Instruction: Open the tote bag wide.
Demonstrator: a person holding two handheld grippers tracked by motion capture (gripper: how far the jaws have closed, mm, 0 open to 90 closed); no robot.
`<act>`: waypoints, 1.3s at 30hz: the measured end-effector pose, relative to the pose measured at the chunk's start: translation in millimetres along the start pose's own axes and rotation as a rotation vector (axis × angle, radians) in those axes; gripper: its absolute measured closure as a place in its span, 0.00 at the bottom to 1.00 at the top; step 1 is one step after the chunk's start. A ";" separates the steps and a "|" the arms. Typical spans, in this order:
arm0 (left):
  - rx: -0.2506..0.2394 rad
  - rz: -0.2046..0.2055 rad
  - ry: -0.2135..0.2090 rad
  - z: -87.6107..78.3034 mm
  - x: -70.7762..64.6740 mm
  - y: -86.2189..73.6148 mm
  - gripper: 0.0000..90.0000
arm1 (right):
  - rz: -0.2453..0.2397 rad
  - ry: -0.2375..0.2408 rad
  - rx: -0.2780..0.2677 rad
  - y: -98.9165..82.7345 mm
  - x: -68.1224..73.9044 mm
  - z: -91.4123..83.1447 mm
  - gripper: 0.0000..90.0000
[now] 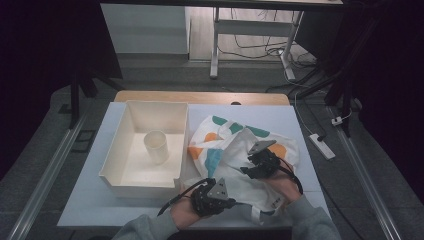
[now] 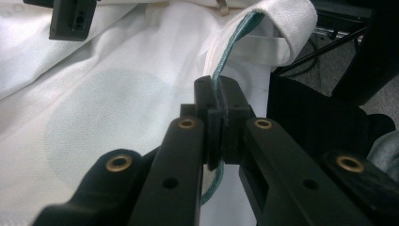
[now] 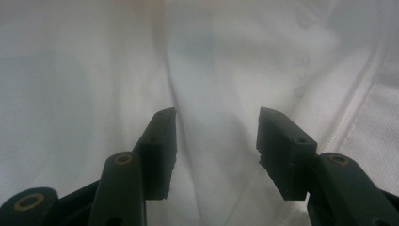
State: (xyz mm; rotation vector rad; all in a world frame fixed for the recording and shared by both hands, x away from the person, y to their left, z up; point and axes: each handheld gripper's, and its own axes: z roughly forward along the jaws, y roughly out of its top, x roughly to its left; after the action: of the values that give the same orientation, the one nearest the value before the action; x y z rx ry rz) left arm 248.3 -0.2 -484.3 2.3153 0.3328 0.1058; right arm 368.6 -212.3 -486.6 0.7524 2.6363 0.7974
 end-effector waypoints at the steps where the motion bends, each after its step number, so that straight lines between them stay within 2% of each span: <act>1: 0.001 0.000 0.000 0.2 0.2 -0.1 0.98 | -0.004 -0.001 0.003 -0.1 0.2 0.6 0.53; 9: 0.000 -0.005 -0.004 0.5 0.8 -0.8 0.98 | -0.052 -0.025 0.054 -0.9 4.9 8.1 0.50; 13: 0.000 -0.006 -0.003 0.2 0.9 -0.8 0.98 | -0.086 -0.059 0.086 -2.4 7.4 13.7 0.52; 16: 0.000 -0.006 -0.003 -0.1 0.8 -0.8 0.98 | -0.138 -0.104 0.101 -3.1 10.5 15.9 0.59; 18: 0.001 -0.005 -0.003 -0.1 0.7 -0.8 0.98 | -0.169 -0.133 0.104 -3.2 12.4 17.3 0.67; 21: 0.001 -0.004 -0.003 -0.3 0.7 -1.0 0.98 | -0.187 -0.126 0.104 -2.4 13.8 16.7 0.86; 22: 0.002 -0.004 -0.003 -0.5 0.8 -0.9 0.98 | -0.193 -0.125 0.096 -2.1 13.6 14.9 0.93; 24: 0.000 -0.006 -0.005 -0.8 1.0 -0.9 0.98 | -0.194 -0.131 0.082 -1.4 12.3 11.8 0.97; 28: -0.007 -0.011 -0.009 -1.6 2.0 -1.0 0.98 | -0.193 -0.116 0.052 2.7 12.3 1.6 0.99; 32: -0.020 -0.026 -0.021 -4.4 4.1 -0.9 0.98 | -0.169 -0.068 -0.027 15.7 12.2 -26.0 0.99; 35: -0.037 -0.037 -0.037 -7.6 4.0 -0.8 0.98 | -0.125 -0.040 -0.106 23.0 6.7 -48.2 0.99; 37: -0.051 -0.043 -0.056 -10.5 3.2 -0.8 0.98 | -0.079 -0.023 -0.165 25.8 -2.4 -59.9 0.99; 39: -0.059 -0.034 -0.052 -13.5 1.6 0.1 0.98 | -0.033 -0.024 -0.213 27.2 -15.0 -66.6 0.99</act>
State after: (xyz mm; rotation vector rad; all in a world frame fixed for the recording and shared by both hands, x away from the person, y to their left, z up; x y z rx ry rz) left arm 247.5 9.6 -474.9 2.2494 0.3384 0.0378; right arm 364.7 -230.0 -415.4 0.6546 2.4848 1.0319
